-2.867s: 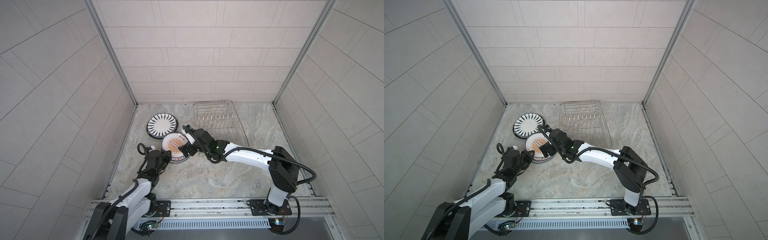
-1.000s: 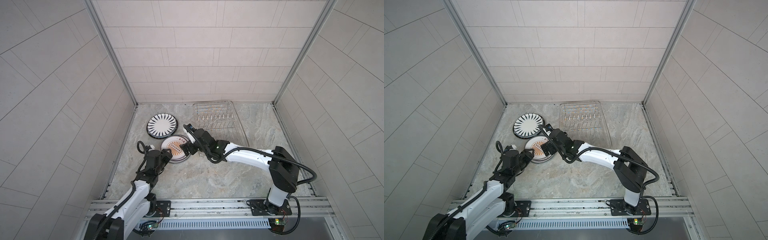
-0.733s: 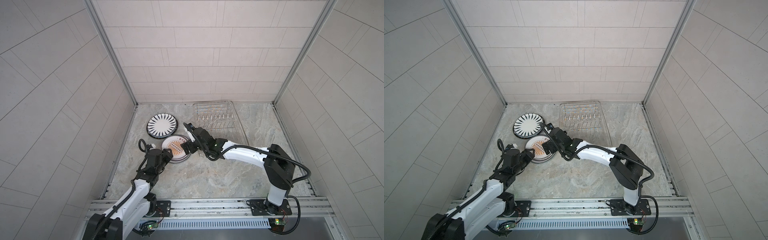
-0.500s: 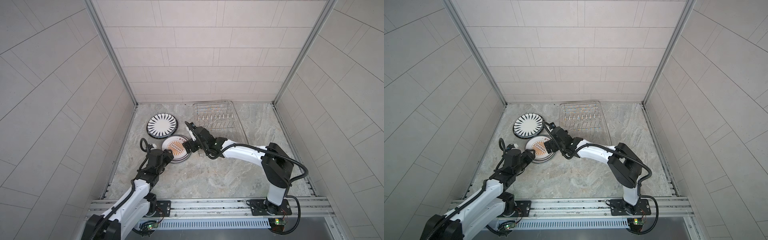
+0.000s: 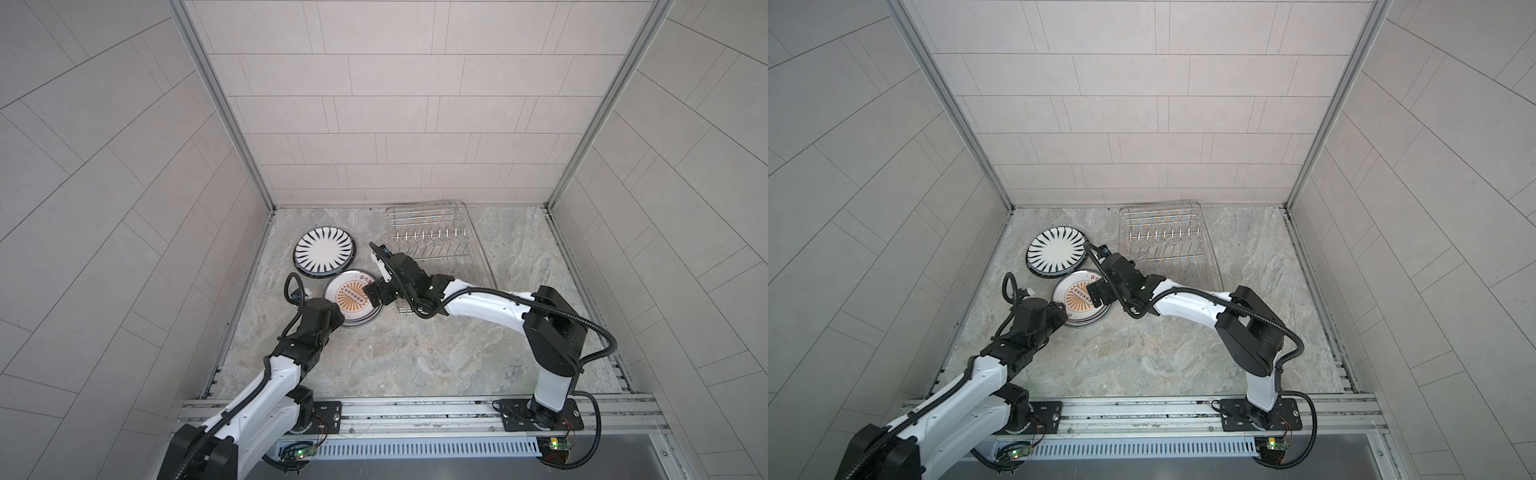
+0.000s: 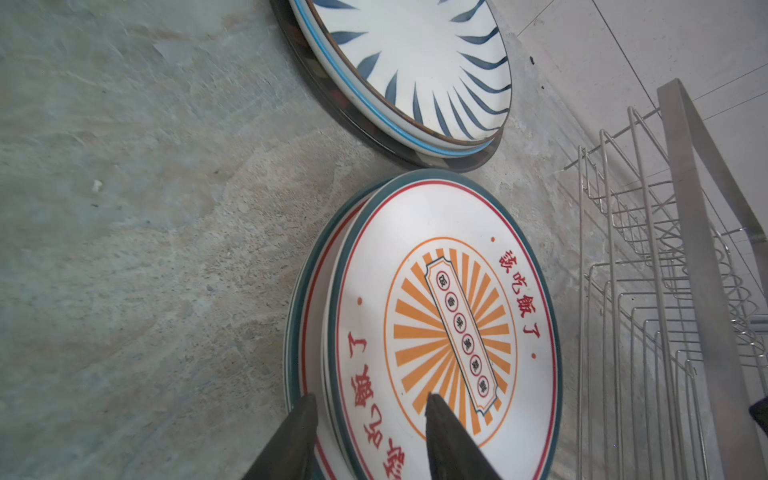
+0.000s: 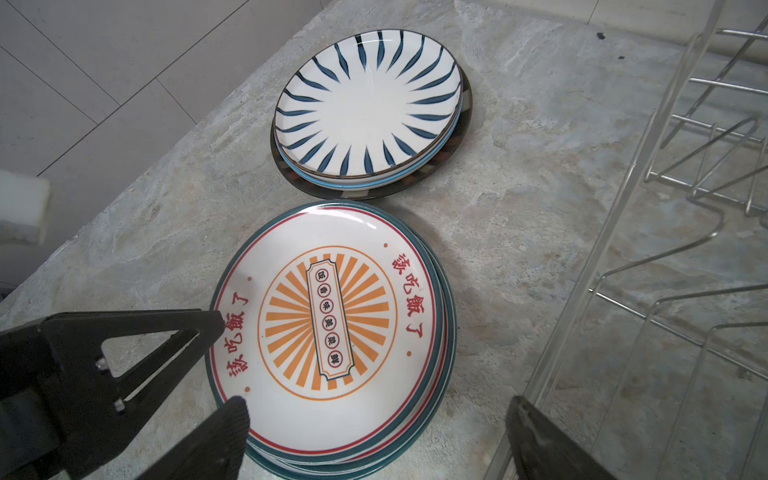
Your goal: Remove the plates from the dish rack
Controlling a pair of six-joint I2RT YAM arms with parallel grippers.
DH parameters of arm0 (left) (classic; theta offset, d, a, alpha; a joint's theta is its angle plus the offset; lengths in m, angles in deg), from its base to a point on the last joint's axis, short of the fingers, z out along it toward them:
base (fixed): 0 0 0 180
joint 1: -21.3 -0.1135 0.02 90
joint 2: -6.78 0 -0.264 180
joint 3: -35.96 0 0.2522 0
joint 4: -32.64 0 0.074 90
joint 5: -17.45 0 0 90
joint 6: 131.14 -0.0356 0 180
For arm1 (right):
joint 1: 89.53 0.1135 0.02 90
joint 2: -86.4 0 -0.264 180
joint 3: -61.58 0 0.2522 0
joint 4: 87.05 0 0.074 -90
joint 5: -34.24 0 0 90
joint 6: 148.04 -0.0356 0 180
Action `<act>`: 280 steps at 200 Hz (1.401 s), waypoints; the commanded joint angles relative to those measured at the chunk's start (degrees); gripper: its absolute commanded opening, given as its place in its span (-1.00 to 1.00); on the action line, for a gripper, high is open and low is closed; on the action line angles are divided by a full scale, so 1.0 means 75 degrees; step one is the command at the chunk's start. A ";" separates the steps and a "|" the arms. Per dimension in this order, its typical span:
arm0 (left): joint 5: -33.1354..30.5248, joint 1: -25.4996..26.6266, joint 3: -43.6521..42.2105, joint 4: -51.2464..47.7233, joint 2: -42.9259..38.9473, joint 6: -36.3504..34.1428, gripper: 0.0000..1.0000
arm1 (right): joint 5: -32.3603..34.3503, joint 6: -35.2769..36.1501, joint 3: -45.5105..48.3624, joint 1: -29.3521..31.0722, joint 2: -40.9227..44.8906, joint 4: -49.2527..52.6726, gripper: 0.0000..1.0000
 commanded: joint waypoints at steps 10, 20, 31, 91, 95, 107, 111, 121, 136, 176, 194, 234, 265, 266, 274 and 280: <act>-0.0280 0.0049 0.0124 0.0131 -0.0046 -0.0070 -0.06 | -0.0009 -0.0087 -0.0172 0.0029 -0.0008 0.0061 0.96; -0.0181 0.0054 0.0111 0.0216 0.0000 -0.0060 -0.06 | -0.0009 -0.0075 -0.0172 0.0029 -0.0009 0.0061 0.96; -0.0065 0.0051 0.0106 0.0324 0.0071 -0.0059 -0.06 | -0.0019 -0.0066 -0.0162 0.0029 0.0012 0.0052 0.96; -0.0474 0.0055 0.0240 -0.0078 -0.0358 -0.0276 -0.02 | -0.0118 0.0221 -0.0142 0.0049 0.0366 -0.0012 0.96; -0.0544 0.0049 0.0240 -0.0165 -0.0426 -0.0281 -0.02 | -0.0098 0.0239 -0.0148 0.0046 0.0412 0.0010 0.96; -0.0742 0.0051 0.0467 -0.0375 -0.0524 -0.0305 -0.02 | -0.0029 0.0306 -0.0183 0.0052 0.0551 0.0125 0.96; -0.0813 0.0045 0.0487 -0.0442 -0.0739 -0.0305 -0.01 | 0.0004 0.0322 -0.0194 0.0052 0.0602 0.0156 0.97; -0.0936 0.0050 0.0530 -0.0591 -0.0919 -0.0305 0.00 | 0.0111 0.0366 -0.0186 0.0052 0.0759 0.0246 0.96; -0.1102 0.0048 0.0586 -0.0593 -0.1139 -0.0351 0.07 | 0.0249 0.0460 -0.0078 0.0052 0.1127 0.0312 0.96; -0.1058 0.0043 0.0504 0.1237 -0.1702 -0.1256 0.91 | 0.1331 0.0799 0.0592 -0.0088 0.2624 0.0398 0.99; -0.1218 0.0050 0.0825 0.1372 -0.1763 -0.2021 1.00 | 0.1752 0.0840 0.0761 -0.0321 0.3482 0.0852 0.99; -0.2121 0.0040 0.1403 0.2007 -0.1348 -0.3952 1.00 | 0.2386 0.1005 0.1025 -0.1546 0.4982 0.1720 0.99; -0.3330 -0.0018 0.1417 0.2652 -0.0884 -0.4973 1.00 | 0.3051 0.1198 0.1682 -0.3146 0.5429 0.1874 0.99; -0.3374 -0.0022 0.1438 0.2629 -0.0868 -0.5012 1.00 | 0.3068 0.1218 0.1728 -0.3199 0.5441 0.1841 0.99; -0.3705 -0.0063 0.1623 0.2324 -0.0738 -0.5267 1.00 | 0.3197 0.1340 0.2137 -0.3605 0.5530 0.1539 0.99; -0.3996 -0.0105 0.1728 0.2149 -0.0640 -0.5375 1.00 | 0.3202 0.1402 0.2442 -0.3947 0.5596 0.1340 0.99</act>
